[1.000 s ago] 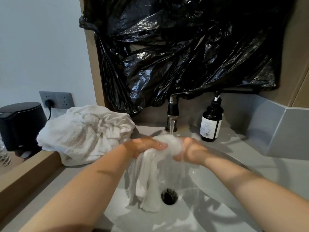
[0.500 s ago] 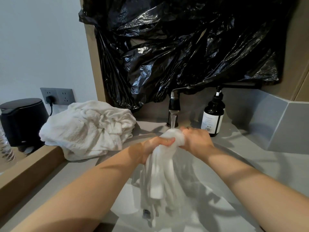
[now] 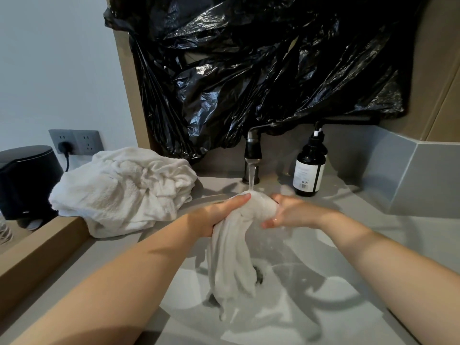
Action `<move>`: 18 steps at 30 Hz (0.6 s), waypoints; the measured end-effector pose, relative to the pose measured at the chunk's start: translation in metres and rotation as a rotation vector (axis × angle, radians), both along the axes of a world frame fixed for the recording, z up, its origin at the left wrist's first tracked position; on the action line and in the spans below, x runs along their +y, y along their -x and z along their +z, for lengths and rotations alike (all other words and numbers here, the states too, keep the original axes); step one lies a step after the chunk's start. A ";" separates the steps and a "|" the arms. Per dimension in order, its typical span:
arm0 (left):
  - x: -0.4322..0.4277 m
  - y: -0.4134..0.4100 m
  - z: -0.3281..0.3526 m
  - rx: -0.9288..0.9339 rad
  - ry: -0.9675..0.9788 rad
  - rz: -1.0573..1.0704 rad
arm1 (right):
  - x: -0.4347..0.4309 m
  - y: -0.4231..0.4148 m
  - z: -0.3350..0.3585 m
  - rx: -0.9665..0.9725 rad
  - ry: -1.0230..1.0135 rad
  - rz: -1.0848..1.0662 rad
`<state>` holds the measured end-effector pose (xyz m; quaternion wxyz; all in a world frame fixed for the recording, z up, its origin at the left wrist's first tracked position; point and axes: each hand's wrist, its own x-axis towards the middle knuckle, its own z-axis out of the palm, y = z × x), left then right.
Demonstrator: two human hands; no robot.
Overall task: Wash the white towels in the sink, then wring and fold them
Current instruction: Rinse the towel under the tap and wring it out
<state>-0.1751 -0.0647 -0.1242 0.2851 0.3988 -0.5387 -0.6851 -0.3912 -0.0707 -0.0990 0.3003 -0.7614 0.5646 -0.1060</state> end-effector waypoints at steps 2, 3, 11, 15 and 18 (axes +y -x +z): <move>0.001 -0.005 0.005 -0.071 0.027 0.093 | 0.002 0.010 0.002 -0.214 -0.184 0.002; 0.000 -0.011 0.005 -0.077 0.053 0.096 | -0.001 0.013 0.001 -0.327 -0.263 -0.022; -0.011 -0.008 0.008 -0.045 0.179 0.271 | -0.002 -0.011 -0.014 -1.127 -0.597 -0.311; -0.012 -0.008 0.009 0.111 0.126 0.263 | 0.003 -0.010 -0.025 -1.096 -0.906 0.024; -0.013 -0.015 0.009 0.177 0.154 0.312 | -0.002 -0.001 -0.030 -1.049 -1.023 0.149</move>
